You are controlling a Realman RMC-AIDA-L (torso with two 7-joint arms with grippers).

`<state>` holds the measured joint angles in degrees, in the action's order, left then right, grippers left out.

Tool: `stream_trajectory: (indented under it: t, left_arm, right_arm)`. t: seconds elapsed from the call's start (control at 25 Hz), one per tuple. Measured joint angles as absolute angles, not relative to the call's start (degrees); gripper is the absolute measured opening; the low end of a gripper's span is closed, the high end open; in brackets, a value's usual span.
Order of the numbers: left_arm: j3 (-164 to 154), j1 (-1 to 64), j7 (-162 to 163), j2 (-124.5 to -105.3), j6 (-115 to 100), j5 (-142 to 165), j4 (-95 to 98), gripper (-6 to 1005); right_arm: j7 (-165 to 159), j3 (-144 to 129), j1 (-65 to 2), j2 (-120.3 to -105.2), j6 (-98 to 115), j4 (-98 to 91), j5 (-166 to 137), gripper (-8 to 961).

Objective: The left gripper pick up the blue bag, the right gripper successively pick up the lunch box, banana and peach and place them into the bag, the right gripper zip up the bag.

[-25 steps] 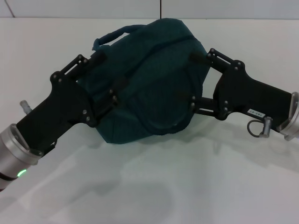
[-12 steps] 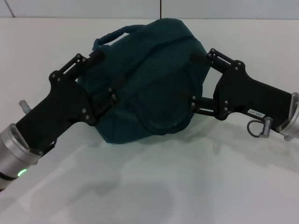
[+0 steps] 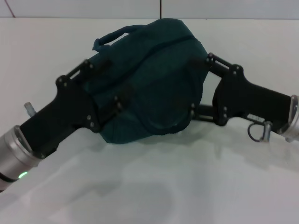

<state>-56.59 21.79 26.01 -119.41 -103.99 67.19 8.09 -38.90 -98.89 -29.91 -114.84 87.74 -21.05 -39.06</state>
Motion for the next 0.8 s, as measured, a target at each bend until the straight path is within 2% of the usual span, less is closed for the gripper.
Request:
stream_trajectory:
  t: [0.12, 0.2, 0.24, 0.28, 0.44, 0.68, 0.8]
  left_arm:
    - [-59.96, 21.08, 27.86, -118.76, -104.31, 68.76, 11.55, 611]
    - [-61.99, 20.32, 31.2, -118.21, -104.58, 71.0, 15.68, 609]
    - [-62.34, 20.13, 32.79, -117.99, -104.7, 71.71, 17.01, 608]
    - [-62.46, 20.05, 33.86, -117.82, -104.81, 72.16, 17.86, 607]
    - [-62.44, 20.08, 34.93, -117.39, -105.07, 72.43, 18.33, 603]
    - [-62.66, 19.98, 35.51, -117.33, -105.28, 72.57, 18.39, 522]
    - [-62.68, 19.87, 35.53, -117.33, -105.31, 72.59, 18.4, 526]
  right_arm:
    - [-40.75, -98.69, -30.26, -112.88, 90.02, -21.39, -42.5, 871]
    - [-44.43, -98.68, -31.35, -110.34, 94.22, -21.15, -45.09, 871]
    - [-44.43, -98.68, -31.35, -110.34, 94.22, -21.15, -45.09, 871]
    - [-45.38, -98.69, -31.85, -109.32, 96.81, -20.52, -46.26, 871]
    - [-45.52, -98.72, -31.96, -108.83, 98.29, -20.26, -47.7, 871]
    - [-45.61, -98.69, -31.97, -108.72, 98.46, -20.19, -48.95, 871]
    - [-45.52, -98.62, -31.54, -108.68, 98.49, -20.28, -49.24, 871]
